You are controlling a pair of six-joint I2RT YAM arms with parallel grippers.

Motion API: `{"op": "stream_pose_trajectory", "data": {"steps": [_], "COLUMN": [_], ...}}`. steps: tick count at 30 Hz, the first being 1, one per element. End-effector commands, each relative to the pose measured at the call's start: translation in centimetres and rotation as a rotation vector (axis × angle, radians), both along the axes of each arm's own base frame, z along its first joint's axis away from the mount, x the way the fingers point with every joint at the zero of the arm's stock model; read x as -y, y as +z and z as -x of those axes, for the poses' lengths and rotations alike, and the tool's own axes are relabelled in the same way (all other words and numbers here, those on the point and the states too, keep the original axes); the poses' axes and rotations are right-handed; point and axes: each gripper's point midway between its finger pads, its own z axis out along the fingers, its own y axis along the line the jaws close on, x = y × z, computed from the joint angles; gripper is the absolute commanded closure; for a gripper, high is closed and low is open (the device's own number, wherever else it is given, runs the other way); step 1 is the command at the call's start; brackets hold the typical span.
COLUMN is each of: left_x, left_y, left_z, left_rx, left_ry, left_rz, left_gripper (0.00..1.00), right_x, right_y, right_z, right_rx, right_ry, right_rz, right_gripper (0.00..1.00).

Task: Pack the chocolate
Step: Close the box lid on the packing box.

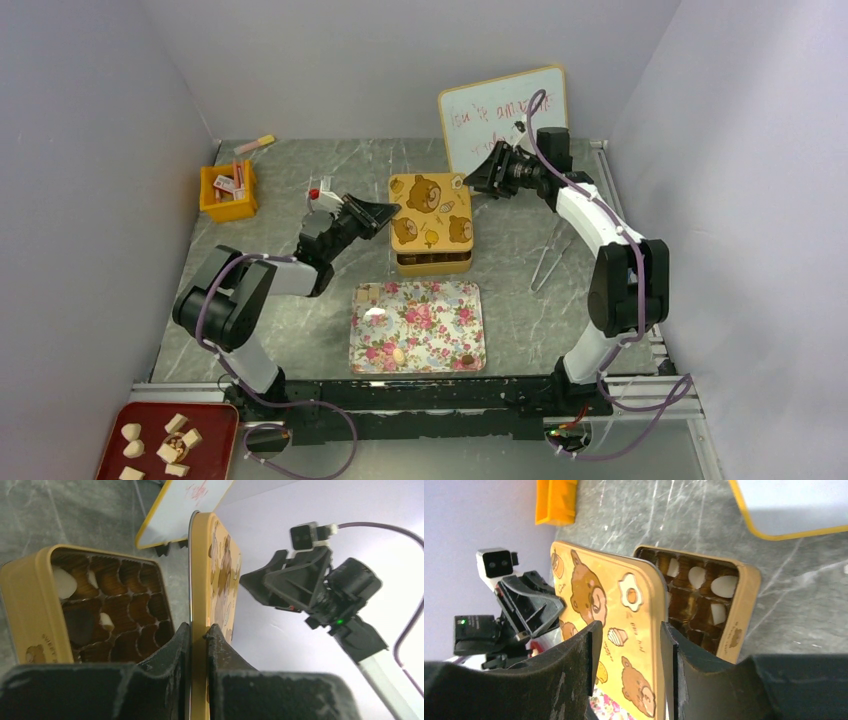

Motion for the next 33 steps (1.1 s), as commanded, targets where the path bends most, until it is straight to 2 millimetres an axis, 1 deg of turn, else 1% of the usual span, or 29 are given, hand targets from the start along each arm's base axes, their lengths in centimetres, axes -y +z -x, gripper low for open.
{"op": "stream_pose_trajectory", "data": {"steps": [1, 9, 15, 18, 26, 28, 29, 33], "left_x": [0.4, 0.9, 1.6, 2.3, 3.1, 3.2, 3.3, 3.1], "left_y": [1.6, 0.5, 0.0, -0.3, -1.0, -1.2, -1.4, -1.7], "left_z": [-0.6, -0.6, -0.7, -0.8, -0.9, -0.9, -0.9, -0.9], "left_rx": [0.049, 0.018, -0.004, -0.013, -0.037, -0.043, -0.047, -0.057], "left_ry": [0.019, 0.028, 0.038, 0.032, 0.039, 0.041, 0.042, 0.055], "left_rz": [-0.027, -0.069, -0.089, -0.094, -0.113, -0.117, -0.121, -0.13], "left_gripper": [0.95, 0.95, 0.95, 0.95, 0.95, 0.95, 0.95, 0.95], "right_x": [1.7, 2.8, 4.1, 4.7, 7.4, 7.8, 8.0, 8.3], "right_y": [2.3, 2.2, 1.5, 0.7, -1.8, -2.5, -2.8, -4.0], "right_z": [-0.9, -0.9, -0.6, -0.6, -0.7, -0.7, -0.6, -0.4], "right_rx": [0.12, 0.148, 0.148, 0.139, 0.09, 0.072, 0.063, 0.04], "right_ry": [-0.077, -0.129, -0.187, -0.215, -0.334, -0.342, -0.347, -0.349], "right_rz": [0.086, 0.132, 0.203, 0.261, 0.453, 0.488, 0.5, 0.531], "right_gripper": [0.5, 0.5, 0.5, 0.51, 0.65, 0.66, 0.68, 0.71]}}
